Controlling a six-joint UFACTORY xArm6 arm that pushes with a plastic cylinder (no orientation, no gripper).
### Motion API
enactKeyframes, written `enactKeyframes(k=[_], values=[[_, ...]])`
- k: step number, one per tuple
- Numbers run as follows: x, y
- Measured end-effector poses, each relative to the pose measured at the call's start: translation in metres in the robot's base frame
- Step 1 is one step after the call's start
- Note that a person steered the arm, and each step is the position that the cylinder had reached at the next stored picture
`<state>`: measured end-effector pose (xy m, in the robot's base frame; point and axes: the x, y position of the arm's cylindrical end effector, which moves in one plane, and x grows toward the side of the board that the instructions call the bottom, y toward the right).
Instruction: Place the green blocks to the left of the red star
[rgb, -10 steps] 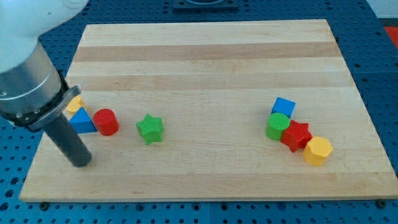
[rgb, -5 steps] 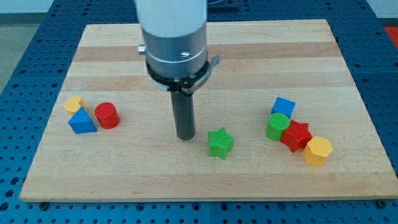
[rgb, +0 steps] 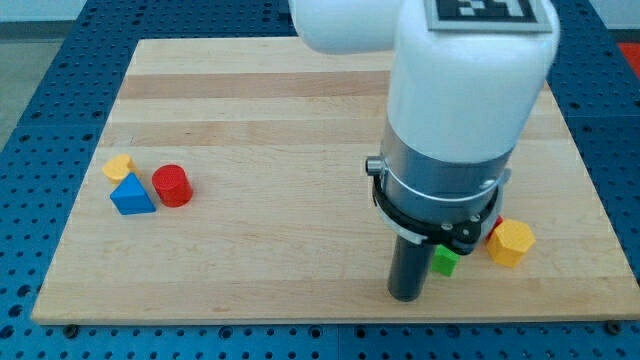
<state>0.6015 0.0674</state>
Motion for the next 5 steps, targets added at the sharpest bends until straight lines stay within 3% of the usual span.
enactKeyframes(k=[3,5], values=[[-0.023,0.021],[-0.008,-0.152]])
